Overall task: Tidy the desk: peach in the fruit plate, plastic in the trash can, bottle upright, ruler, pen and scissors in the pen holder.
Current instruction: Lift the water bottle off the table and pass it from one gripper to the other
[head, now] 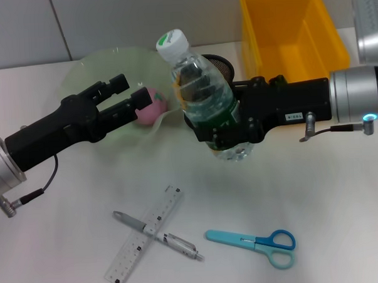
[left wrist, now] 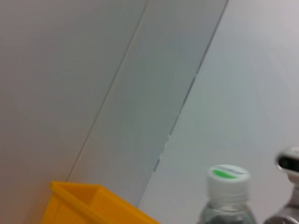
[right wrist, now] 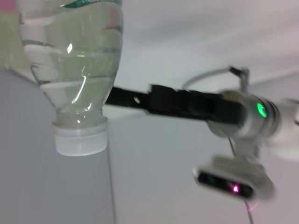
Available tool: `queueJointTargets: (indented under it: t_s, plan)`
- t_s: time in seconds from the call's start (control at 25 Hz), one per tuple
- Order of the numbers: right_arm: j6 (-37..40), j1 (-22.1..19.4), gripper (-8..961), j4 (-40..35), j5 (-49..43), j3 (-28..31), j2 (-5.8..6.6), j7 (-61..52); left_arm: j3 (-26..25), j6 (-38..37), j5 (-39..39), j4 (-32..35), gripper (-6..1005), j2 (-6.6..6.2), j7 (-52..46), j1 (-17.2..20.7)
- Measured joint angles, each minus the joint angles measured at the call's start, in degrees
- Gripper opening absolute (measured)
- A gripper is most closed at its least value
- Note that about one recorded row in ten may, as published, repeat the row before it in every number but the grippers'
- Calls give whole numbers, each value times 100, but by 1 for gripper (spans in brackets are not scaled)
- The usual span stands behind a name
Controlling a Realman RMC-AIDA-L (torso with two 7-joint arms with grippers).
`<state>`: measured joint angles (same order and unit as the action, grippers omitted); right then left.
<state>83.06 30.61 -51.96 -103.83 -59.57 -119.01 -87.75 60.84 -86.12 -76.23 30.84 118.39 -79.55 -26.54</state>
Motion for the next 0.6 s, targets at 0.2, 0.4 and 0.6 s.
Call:
queueJointTargets:
  t_s: [0.2,0.4,0.6]
  plan:
    - [10,48,761,448,322,-30,12,406,-43,-75,326,-280,742,13,98,-50]
    - [16,136,761,820,587,-58,-8,610,-44,-142,426,-346,741,20,163,-45]
    - [18,288,762,1134,716,-73,-8,742,3,-379,712,-706,740,41,470,-140]
